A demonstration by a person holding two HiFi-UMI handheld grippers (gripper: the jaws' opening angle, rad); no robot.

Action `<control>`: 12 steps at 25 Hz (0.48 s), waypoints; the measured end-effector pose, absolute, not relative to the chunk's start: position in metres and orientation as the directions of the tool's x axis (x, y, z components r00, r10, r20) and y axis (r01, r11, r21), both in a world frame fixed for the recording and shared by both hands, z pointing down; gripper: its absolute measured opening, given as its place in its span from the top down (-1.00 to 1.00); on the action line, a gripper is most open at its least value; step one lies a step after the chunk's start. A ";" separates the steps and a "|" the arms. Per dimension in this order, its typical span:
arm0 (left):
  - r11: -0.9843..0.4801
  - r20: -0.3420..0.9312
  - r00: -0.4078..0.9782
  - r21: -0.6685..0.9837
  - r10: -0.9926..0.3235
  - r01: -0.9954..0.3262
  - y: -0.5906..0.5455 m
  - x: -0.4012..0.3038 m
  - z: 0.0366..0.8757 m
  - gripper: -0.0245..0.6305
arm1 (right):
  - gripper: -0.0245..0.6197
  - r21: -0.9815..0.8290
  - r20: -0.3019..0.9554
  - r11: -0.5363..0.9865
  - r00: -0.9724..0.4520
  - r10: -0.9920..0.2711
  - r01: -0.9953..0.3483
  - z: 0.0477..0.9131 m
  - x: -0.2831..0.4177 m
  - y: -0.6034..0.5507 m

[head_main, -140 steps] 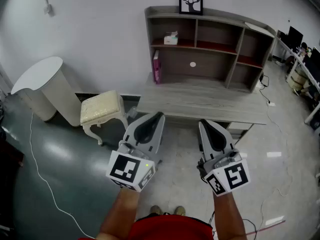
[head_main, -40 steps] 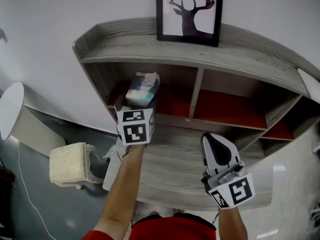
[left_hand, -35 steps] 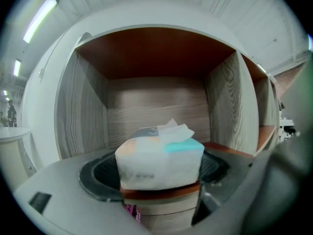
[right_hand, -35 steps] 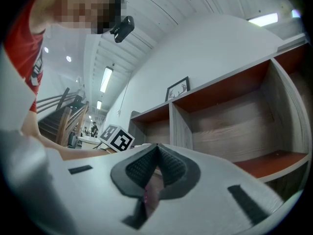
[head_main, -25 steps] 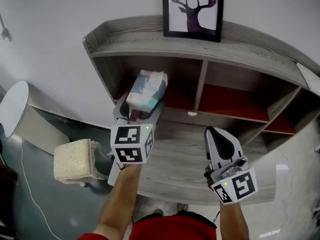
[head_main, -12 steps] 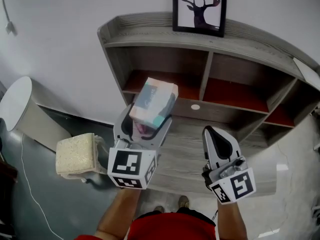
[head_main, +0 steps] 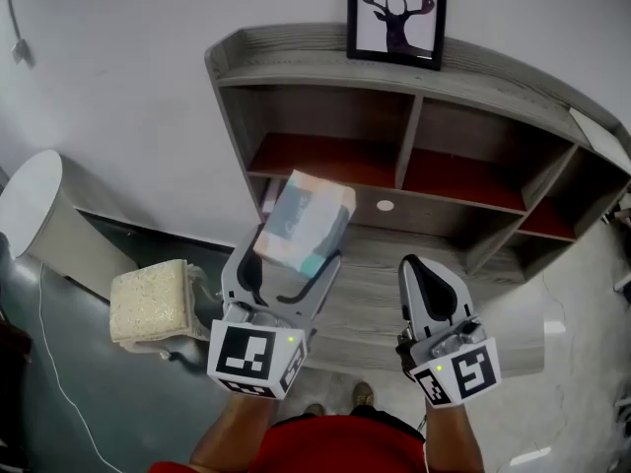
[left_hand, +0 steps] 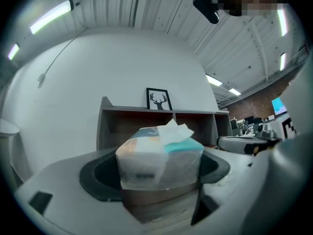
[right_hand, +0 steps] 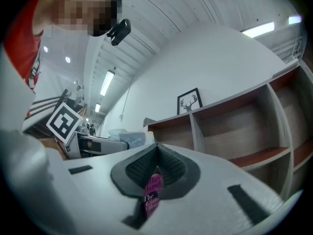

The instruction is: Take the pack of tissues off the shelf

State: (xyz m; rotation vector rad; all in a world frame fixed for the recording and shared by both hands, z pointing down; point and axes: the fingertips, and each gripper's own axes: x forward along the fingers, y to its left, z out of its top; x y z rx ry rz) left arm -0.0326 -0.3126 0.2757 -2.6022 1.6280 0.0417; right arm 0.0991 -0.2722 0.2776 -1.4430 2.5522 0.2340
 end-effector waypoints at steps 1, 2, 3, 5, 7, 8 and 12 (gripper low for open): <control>-0.437 -0.060 0.439 -0.044 -0.897 -0.898 -0.310 -0.035 0.275 -0.39 | 0.91 0.043 -0.246 0.506 -0.500 -0.830 -0.861 0.279 0.097 -0.270; -0.437 -0.059 0.439 -0.042 -0.896 -0.898 -0.307 -0.038 0.275 -0.39 | 0.91 0.048 -0.242 0.502 -0.498 -0.833 -0.864 0.280 0.094 -0.268; -0.438 -0.059 0.440 -0.040 -0.896 -0.898 -0.305 -0.041 0.275 -0.39 | 0.91 0.055 -0.237 0.498 -0.496 -0.835 -0.865 0.282 0.091 -0.266; -0.440 -0.062 0.442 -0.041 -0.895 -0.897 -0.303 -0.044 0.274 -0.39 | 0.91 0.068 -0.228 0.492 -0.494 -0.839 -0.868 0.283 0.088 -0.264; -0.440 -0.067 0.442 -0.044 -0.895 -0.897 -0.302 -0.045 0.273 -0.39 | 0.91 0.074 -0.224 0.488 -0.491 -0.842 -0.870 0.284 0.087 -0.262; -0.440 -0.070 0.442 -0.045 -0.894 -0.897 -0.302 -0.046 0.273 -0.39 | 0.91 0.073 -0.223 0.486 -0.489 -0.843 -0.871 0.285 0.087 -0.261; -0.444 -0.076 0.446 -0.045 -0.892 -0.895 -0.302 -0.047 0.274 -0.39 | 0.91 0.073 -0.221 0.476 -0.480 -0.849 -0.876 0.285 0.089 -0.259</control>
